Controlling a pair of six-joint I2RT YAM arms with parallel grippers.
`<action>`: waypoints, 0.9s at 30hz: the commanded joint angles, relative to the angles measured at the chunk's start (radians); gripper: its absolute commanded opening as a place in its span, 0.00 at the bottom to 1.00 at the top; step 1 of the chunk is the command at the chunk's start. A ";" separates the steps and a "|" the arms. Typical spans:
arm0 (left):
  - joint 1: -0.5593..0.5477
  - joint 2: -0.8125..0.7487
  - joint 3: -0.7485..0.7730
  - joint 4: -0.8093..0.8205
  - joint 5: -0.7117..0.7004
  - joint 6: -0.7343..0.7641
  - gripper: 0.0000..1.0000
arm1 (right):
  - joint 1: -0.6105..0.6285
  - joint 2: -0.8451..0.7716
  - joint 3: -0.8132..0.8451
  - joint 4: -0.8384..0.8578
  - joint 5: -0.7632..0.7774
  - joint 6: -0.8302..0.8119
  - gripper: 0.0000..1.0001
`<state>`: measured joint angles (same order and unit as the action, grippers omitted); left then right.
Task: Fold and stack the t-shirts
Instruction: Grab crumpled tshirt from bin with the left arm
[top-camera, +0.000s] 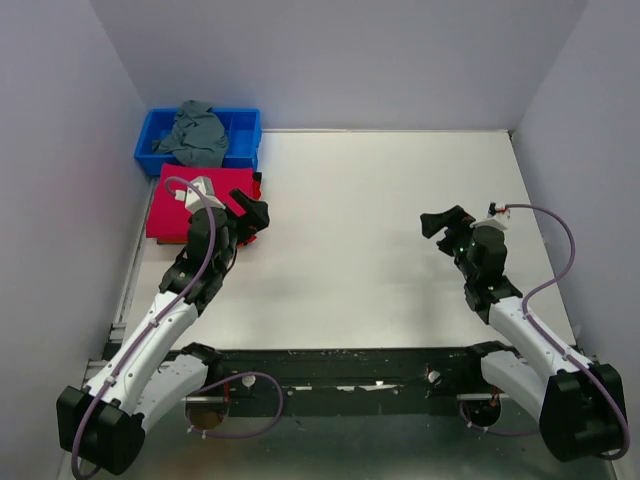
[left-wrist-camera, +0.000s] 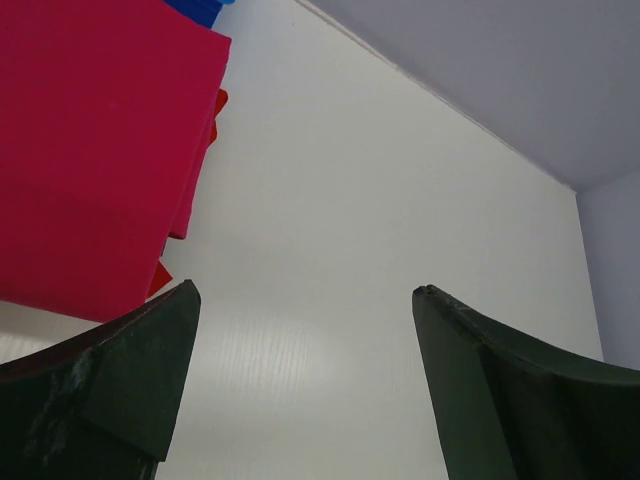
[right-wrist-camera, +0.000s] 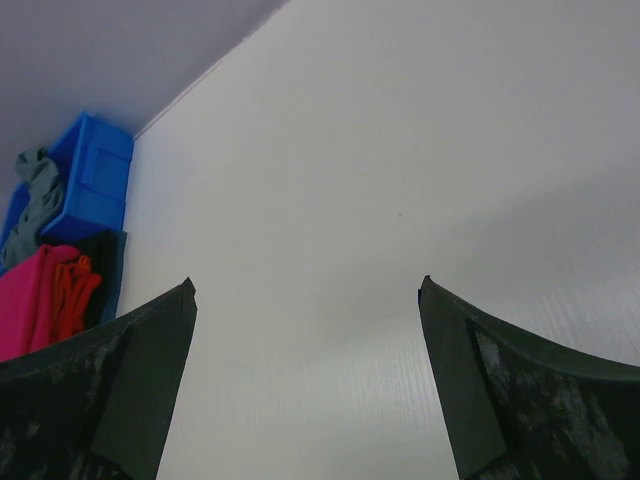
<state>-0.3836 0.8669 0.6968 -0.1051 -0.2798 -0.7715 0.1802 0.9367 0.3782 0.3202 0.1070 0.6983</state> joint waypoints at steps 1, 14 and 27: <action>0.000 -0.006 0.000 -0.033 -0.015 0.006 0.99 | 0.001 -0.010 -0.009 0.010 0.002 -0.005 1.00; 0.069 0.181 0.228 -0.203 -0.128 0.060 0.99 | 0.001 -0.024 -0.010 0.013 -0.010 0.010 1.00; 0.354 0.779 0.807 -0.284 -0.039 0.089 0.92 | 0.001 0.008 -0.012 0.031 -0.015 0.018 1.00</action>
<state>-0.0944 1.4536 1.3037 -0.3027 -0.3859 -0.6956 0.1802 0.9421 0.3767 0.3214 0.1062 0.7071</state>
